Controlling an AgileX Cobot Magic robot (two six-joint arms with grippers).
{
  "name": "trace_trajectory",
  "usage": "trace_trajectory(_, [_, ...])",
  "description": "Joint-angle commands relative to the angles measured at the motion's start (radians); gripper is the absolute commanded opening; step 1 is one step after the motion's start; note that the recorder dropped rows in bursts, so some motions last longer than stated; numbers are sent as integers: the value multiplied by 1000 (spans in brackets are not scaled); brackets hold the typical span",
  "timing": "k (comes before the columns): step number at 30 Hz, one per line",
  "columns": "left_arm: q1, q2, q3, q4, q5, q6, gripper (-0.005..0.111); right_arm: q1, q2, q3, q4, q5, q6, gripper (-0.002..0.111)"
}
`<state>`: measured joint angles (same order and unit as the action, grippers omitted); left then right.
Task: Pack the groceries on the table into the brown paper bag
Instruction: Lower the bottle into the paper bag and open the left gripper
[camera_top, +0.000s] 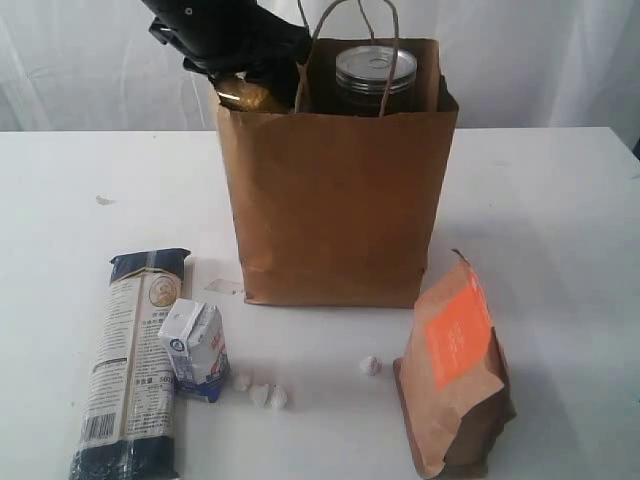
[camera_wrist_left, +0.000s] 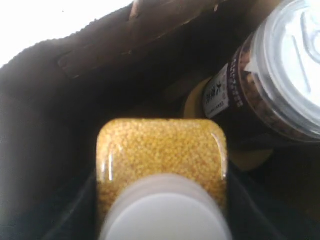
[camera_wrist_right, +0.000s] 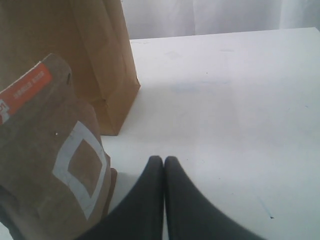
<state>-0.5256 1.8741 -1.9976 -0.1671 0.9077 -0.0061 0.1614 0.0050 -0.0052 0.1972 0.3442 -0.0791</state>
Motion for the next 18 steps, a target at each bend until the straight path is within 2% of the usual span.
trace_trajectory(1, [-6,3,-18,-26,-42,6,0,-6,-5,5,-4,-3,2,0])
trace_trajectory(14, [-6,12,-18,-28,-41,32,0,-6,-5,5,-4,-3,2,0])
trace_trajectory(15, [-6,12,-18,-28,-39,32,2,-6,-5,5,-4,-3,2,0])
trace_trajectory(18, [-6,12,-18,-28,-28,39,17,-6,-5,5,-4,-3,2,0])
